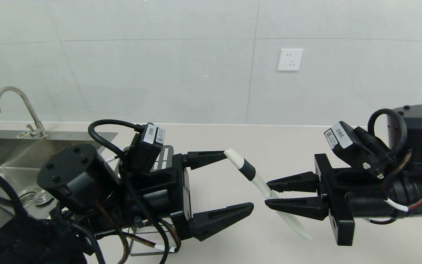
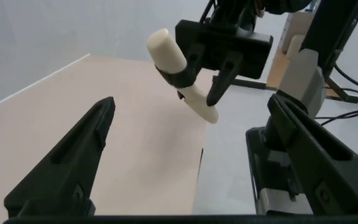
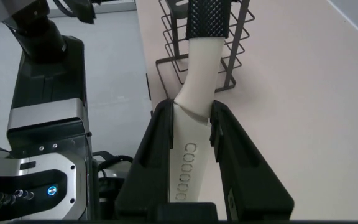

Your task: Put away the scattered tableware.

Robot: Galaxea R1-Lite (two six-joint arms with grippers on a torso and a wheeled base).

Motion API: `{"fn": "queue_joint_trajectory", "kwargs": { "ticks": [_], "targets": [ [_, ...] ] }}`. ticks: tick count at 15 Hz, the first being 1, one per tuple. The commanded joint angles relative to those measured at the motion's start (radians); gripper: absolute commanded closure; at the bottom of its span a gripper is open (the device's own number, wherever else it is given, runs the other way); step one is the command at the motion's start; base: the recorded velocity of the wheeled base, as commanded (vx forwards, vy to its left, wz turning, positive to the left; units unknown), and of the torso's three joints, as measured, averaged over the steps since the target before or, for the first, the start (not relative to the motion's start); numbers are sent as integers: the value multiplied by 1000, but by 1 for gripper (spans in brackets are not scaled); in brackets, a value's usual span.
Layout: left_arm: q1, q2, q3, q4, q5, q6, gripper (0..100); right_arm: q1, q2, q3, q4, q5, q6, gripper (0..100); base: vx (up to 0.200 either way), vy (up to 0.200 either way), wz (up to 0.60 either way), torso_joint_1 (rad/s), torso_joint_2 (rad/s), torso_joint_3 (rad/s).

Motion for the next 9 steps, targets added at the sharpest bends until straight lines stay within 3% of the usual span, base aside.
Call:
{"fn": "queue_joint_trajectory", "kwargs": {
  "ticks": [1,9],
  "targets": [
    [-15,39,-47,0,6,2,0,2,1,0,-1,1,-1,100,0,0,0,0,0,0],
    [-34,89,-183,0,6,-1,0,15,-2,-9,-4,-3,-4,100,0,0,0,0,0,0]
  ]
}}
